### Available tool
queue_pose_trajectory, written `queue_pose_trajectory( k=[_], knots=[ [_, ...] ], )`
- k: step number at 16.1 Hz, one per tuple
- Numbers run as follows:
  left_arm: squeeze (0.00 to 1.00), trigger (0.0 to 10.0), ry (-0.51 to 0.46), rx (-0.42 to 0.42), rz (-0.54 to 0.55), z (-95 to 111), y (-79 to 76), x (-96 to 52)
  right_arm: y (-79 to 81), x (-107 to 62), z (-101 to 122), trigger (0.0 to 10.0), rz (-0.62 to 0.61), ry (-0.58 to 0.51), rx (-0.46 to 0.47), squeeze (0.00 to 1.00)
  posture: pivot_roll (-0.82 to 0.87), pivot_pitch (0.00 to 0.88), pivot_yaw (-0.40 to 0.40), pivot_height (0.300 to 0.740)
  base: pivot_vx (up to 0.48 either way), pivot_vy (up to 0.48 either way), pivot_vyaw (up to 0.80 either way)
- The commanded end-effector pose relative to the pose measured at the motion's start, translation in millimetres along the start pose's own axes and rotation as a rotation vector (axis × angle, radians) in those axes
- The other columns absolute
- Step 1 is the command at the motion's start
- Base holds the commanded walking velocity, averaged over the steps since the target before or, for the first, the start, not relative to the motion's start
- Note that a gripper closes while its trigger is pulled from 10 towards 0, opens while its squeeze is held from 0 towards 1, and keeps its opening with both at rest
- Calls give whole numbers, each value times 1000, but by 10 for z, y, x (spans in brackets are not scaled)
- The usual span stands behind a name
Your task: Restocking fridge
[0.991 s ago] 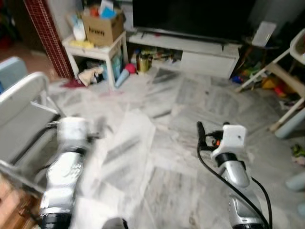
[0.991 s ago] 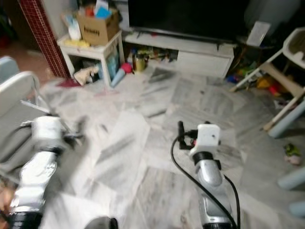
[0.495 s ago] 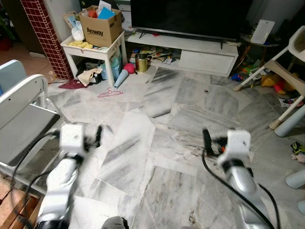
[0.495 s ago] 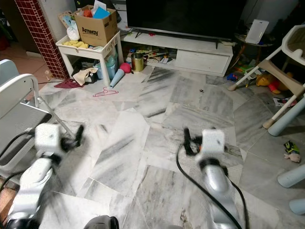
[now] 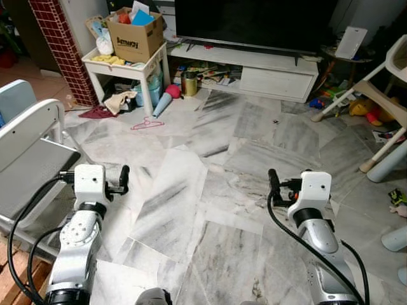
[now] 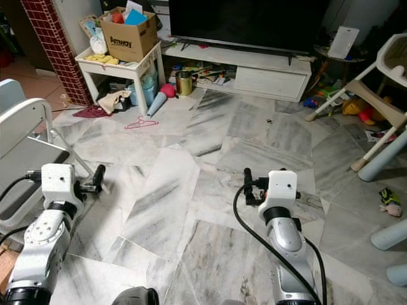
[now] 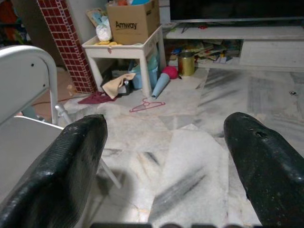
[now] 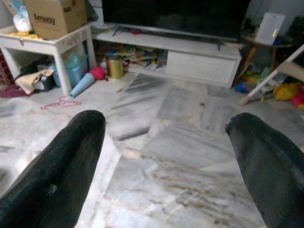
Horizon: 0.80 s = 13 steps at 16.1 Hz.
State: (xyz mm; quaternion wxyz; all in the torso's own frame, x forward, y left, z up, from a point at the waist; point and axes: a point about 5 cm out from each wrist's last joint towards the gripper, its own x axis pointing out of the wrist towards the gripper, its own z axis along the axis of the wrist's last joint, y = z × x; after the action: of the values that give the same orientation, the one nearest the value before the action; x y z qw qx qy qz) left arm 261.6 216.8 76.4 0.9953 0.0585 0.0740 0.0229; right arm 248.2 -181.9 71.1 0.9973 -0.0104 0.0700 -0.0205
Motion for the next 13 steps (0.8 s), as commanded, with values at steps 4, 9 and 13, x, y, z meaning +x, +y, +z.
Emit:
queue_pose_trajectory(
  k=[4, 9, 13],
  knots=[
    [0, 10000, 39, 0, -9, -66, -48, -63, -44, -69, 13, 10000, -4, -2, -1, 0, -84, 10, 28, 740, -194, 0, 0],
    [0, 10000, 53, -3, -9, -101, -67, -63, -28, -69, 5, 10000, 14, 5, 5, 0, -82, 1, 15, 740, -337, 0, 0],
    [0, 10000, 50, 4, -2, -90, -52, -58, -18, -46, 17, 10000, 19, 0, 1, 0, -77, 0, 14, 740, -356, 0, 0]
  ],
)
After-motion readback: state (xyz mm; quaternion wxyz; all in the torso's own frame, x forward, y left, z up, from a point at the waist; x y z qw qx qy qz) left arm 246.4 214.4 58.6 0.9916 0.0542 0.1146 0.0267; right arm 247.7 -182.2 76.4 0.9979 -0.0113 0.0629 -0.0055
